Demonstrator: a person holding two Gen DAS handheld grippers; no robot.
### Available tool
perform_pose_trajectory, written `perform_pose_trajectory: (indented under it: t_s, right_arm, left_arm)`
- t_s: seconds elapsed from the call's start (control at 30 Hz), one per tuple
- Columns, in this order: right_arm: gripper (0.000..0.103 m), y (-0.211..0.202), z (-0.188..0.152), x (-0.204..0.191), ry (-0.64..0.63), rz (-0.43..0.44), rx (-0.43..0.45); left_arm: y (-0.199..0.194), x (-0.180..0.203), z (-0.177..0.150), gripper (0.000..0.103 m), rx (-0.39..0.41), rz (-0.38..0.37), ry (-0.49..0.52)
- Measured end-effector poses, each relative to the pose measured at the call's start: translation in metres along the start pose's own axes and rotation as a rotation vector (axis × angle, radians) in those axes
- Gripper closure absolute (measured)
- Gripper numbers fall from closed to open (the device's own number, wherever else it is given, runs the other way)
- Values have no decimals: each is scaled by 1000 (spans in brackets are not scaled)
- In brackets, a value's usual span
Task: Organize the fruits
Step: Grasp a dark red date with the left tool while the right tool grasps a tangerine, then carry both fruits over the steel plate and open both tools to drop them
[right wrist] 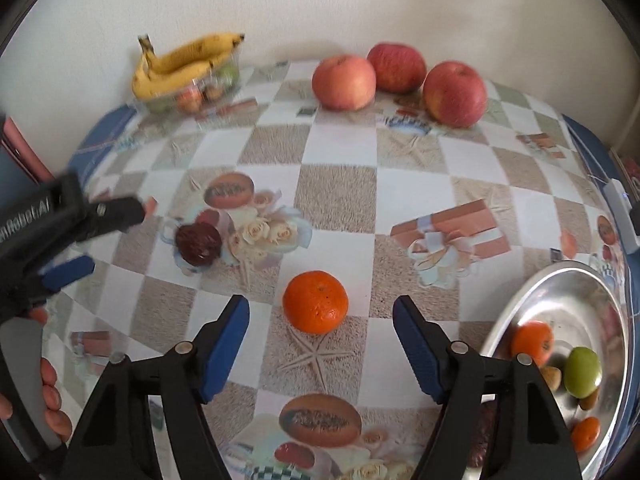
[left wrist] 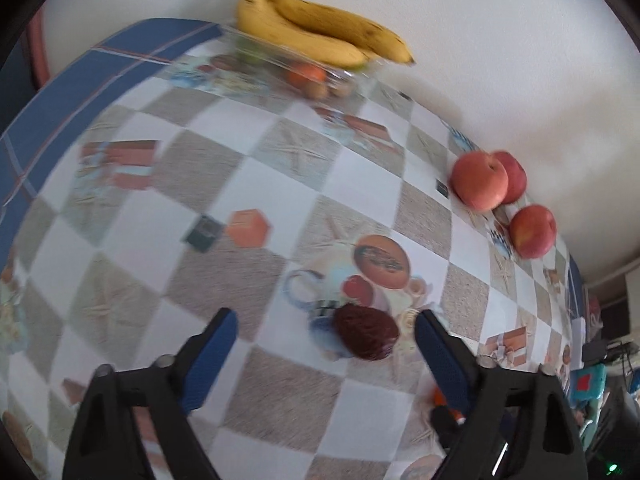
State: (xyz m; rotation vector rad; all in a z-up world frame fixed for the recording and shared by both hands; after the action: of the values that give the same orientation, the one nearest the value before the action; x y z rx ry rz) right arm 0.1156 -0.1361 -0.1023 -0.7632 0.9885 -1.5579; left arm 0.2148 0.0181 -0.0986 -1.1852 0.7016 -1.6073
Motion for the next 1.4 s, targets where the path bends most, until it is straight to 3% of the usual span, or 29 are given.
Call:
perform_pose_trajectory:
  t_s: [0.1, 0.17, 0.2, 0.3, 0.63, 0.83, 1.1, 1.4]
  right_arm:
    - [39, 16, -4, -2, -11, -11, -36]
    - [46, 23, -5, -3, -16, -20, -49]
    - [51, 25, -5, -3, -15, -23, -51]
    - [62, 25, -3, -4, -11, 2, -46]
    - [63, 9, -6, 0, -12, 11, -37]
    - [63, -17, -19, 3, -26, -3, -26]
    - [63, -51, -37, 14, 5, -6, -14]
    - [63, -69, -53, 38, 62, -4, -14]
  left_arm:
    - [15, 10, -2, 27, -26, -22, 16]
    - [22, 14, -4, 50, -49, -41, 11]
    - [24, 15, -5, 56, -57, -45, 12]
    - [26, 20, -7, 56, -62, -54, 29]
    - [3, 17, -26, 57, -76, -31, 24]
    - [-23, 24, -48, 57, -86, -75, 19]
    - [-46, 38, -81, 57, -84, -89, 58]
    - [-44, 72, -107, 57, -94, -97, 148]
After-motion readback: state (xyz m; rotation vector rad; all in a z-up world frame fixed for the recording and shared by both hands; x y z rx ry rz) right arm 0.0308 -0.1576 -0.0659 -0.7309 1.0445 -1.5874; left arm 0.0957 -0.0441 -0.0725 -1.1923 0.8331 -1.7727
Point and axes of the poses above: each gripper's, at about its wrist camera, not at the fingertips, and y roughly the way its jaws point, x to its right, z to its top, the point moved 3 cm from there along y, roughly the way its jaws point, and after that the axes turned 3 degrees about -z, right-handed, at the moved point
